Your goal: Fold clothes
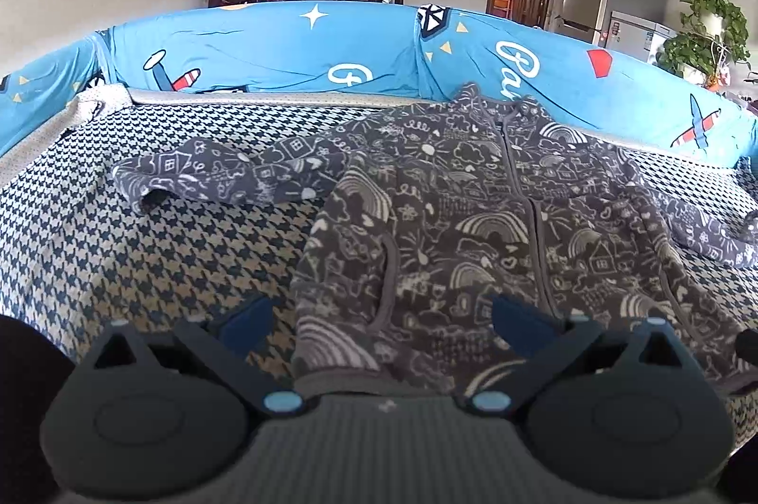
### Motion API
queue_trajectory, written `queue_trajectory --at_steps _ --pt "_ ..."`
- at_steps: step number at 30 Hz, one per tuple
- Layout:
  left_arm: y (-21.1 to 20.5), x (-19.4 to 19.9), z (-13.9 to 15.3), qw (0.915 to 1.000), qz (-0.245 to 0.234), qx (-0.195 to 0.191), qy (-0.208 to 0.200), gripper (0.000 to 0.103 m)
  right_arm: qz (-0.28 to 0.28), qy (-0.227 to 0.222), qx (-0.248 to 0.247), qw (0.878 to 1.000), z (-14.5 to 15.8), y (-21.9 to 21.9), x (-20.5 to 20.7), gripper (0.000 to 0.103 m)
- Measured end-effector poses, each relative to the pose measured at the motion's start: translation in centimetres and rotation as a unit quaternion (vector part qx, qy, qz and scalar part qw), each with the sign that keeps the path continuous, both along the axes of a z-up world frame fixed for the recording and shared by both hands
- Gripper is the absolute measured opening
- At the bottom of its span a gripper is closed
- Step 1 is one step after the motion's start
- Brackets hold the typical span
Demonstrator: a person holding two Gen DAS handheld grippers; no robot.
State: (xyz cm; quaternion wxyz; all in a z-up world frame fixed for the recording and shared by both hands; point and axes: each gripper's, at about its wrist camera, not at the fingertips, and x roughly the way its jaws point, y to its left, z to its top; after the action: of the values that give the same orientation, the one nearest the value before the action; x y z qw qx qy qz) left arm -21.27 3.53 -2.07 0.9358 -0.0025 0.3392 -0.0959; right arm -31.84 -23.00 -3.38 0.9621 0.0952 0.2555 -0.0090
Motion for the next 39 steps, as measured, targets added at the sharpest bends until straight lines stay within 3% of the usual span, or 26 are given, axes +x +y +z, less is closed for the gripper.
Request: queue_trajectory --at_steps 9,17,23,39 --pt "-0.8 2.0 -0.3 0.9996 -0.022 -0.012 0.016 0.103 0.022 0.037 -0.023 0.999 -0.4 0.7 2.6 0.064" --pt "0.3 4.7 0.6 0.9995 -0.002 -0.023 0.020 0.103 0.021 0.039 -0.075 0.996 1.1 -1.5 4.9 0.065" --pt "0.8 6.9 0.3 0.9988 0.014 -0.031 0.037 0.103 0.004 0.074 -0.053 0.996 0.6 -4.2 7.5 0.065" --pt "1.4 13.0 -0.2 0.9965 0.015 -0.048 0.067 0.103 0.013 0.113 -0.044 0.993 -0.5 -7.4 13.7 0.065"
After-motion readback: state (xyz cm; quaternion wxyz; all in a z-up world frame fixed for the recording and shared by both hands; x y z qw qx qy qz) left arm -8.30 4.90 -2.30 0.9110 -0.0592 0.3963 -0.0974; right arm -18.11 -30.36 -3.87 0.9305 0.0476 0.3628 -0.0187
